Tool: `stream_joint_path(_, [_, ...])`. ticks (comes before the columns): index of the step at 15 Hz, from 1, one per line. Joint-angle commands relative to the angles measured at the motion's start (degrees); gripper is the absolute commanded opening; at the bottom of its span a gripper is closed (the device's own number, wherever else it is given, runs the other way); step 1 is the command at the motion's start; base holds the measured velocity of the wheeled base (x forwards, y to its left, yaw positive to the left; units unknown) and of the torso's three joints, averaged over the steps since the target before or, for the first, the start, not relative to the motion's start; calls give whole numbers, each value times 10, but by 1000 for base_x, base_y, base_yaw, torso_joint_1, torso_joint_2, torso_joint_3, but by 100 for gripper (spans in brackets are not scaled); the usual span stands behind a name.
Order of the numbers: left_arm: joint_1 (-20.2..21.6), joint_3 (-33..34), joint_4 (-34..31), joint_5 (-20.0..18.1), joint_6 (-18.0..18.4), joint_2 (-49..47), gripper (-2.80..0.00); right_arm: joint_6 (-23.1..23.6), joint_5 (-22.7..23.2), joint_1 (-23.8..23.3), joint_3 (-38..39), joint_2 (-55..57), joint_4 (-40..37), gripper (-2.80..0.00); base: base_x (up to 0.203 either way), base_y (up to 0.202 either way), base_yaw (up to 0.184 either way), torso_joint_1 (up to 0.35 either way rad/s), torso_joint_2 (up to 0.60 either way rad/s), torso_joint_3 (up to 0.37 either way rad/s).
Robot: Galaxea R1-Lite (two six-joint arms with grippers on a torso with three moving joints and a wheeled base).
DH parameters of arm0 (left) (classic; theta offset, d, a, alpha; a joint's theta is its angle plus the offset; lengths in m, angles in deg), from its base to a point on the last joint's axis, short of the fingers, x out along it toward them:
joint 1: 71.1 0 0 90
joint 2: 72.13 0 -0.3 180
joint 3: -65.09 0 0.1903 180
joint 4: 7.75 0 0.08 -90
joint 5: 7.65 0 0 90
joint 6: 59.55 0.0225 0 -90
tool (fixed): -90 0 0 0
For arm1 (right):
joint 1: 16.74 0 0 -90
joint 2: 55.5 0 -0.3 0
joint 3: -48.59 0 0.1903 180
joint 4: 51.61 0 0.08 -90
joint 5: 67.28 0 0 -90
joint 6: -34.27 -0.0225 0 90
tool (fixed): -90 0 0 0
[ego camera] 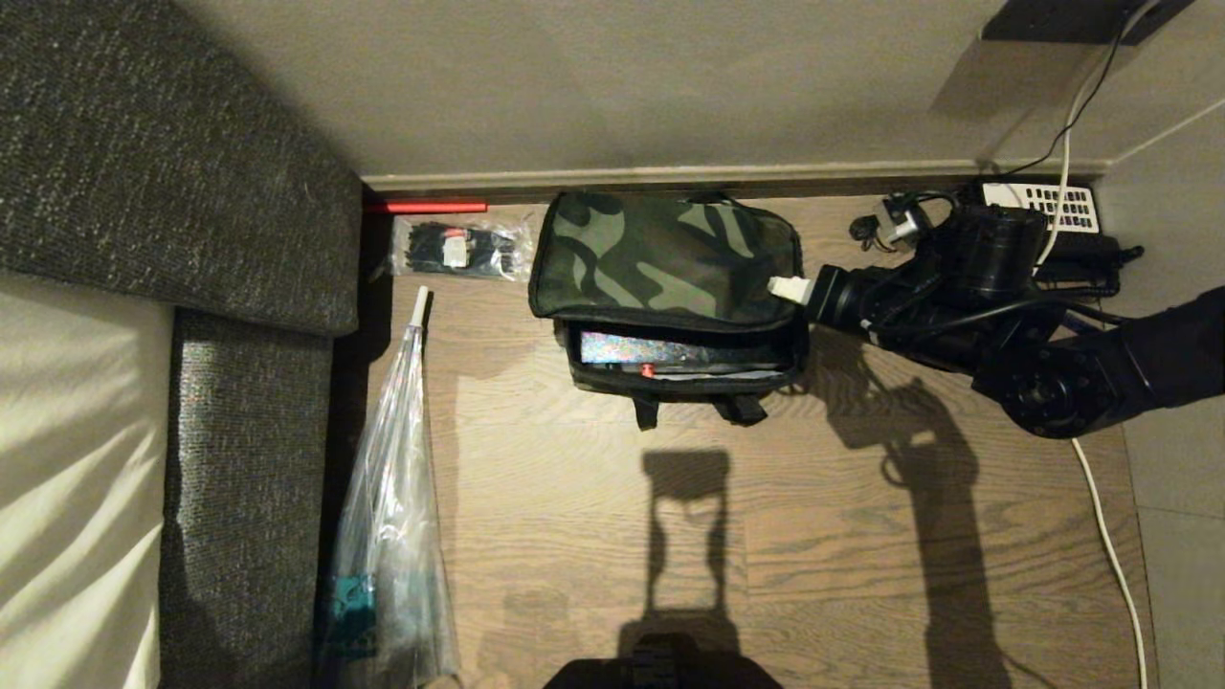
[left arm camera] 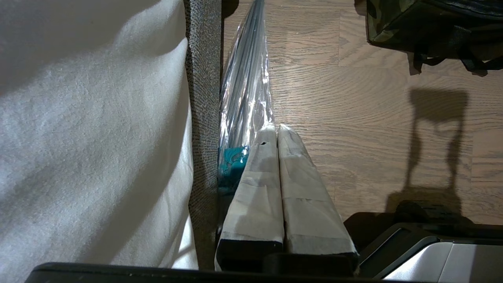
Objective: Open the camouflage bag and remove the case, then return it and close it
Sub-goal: Open the top of the storage box
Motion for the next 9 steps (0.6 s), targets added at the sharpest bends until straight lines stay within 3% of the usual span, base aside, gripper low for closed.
stream_joint_path(1, [0,0,0,0,0,1,-280,-2,1,0,-1,-2,9,0,0,0,0,0,0,0])
stream_joint_path(5, [0,0,0,0,0,1,-280,-12,1,0,-9,0,13,0,0,0,0,0,0,0])
stream_joint_path(9, [0,0,0,0,0,1,-280,-62,1,-1,-40,-1,13,0,0,0,0,0,0,0])
